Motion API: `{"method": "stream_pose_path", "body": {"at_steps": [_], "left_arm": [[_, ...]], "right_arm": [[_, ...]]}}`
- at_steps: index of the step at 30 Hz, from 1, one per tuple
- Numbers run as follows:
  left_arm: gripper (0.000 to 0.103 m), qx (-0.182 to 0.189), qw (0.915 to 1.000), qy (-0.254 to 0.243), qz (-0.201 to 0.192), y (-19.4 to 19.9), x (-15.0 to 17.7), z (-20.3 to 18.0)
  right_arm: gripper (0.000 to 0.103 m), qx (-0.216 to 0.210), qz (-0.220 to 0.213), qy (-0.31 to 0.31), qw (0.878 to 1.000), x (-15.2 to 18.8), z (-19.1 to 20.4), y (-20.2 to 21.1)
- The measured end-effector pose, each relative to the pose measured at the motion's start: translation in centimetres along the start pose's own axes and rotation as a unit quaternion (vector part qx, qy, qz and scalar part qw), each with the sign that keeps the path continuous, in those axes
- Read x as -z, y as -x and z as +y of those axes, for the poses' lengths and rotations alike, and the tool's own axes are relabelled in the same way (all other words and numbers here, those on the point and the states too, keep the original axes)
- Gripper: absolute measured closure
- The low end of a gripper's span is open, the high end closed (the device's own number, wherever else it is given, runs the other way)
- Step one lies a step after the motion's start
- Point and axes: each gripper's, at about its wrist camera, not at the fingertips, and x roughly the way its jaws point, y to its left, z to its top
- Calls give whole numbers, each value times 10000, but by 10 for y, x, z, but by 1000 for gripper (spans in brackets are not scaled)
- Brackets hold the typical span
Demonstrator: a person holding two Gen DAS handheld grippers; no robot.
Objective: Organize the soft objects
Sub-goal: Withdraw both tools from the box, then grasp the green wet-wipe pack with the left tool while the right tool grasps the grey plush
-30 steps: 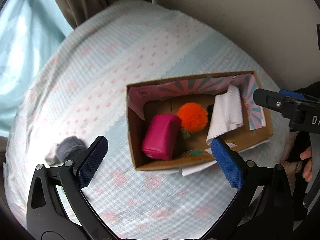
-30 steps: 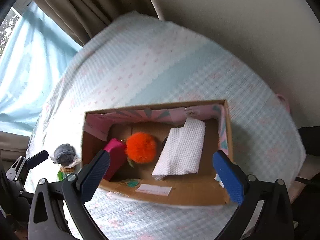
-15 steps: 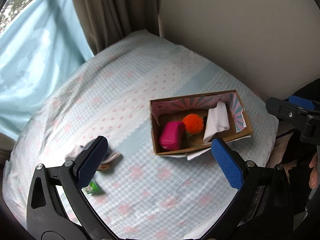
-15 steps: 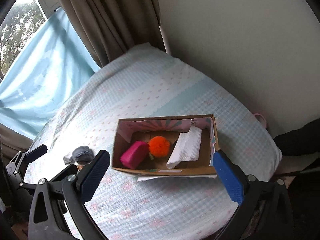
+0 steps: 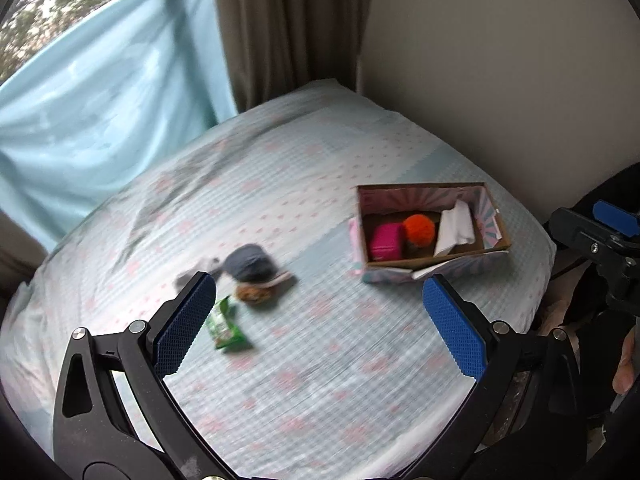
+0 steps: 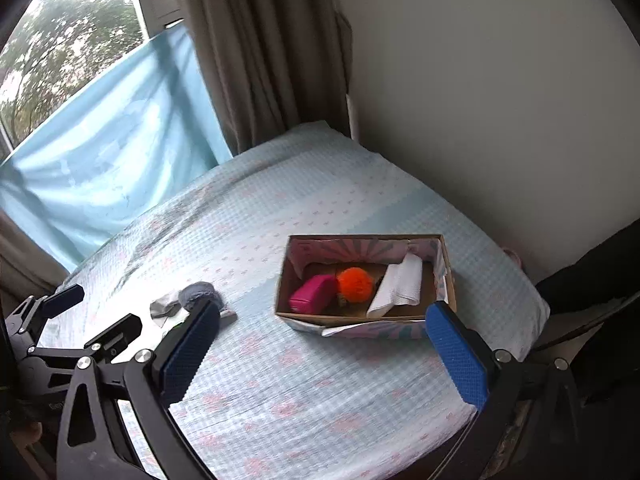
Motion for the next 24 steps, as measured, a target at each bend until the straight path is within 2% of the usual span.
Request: {"method": "stream_pose_path", "body": {"at_steps": [6, 12, 19, 24], "left_arm": [[0, -180, 9991, 387, 3, 17, 29, 60], [0, -481, 9961, 724, 161, 6, 50, 116], [0, -666, 9894, 1216, 442, -35, 68, 158], [0, -734, 9809, 1648, 727, -81, 84, 182]], "right_arm": [[1, -358, -45, 83, 9993, 10, 51, 3], [0, -721, 71, 305, 9969, 15, 102, -22], [0, -1084, 283, 687, 9913, 9, 146, -74], [0, -1351, 600, 987, 9841, 4, 168, -134]]}}
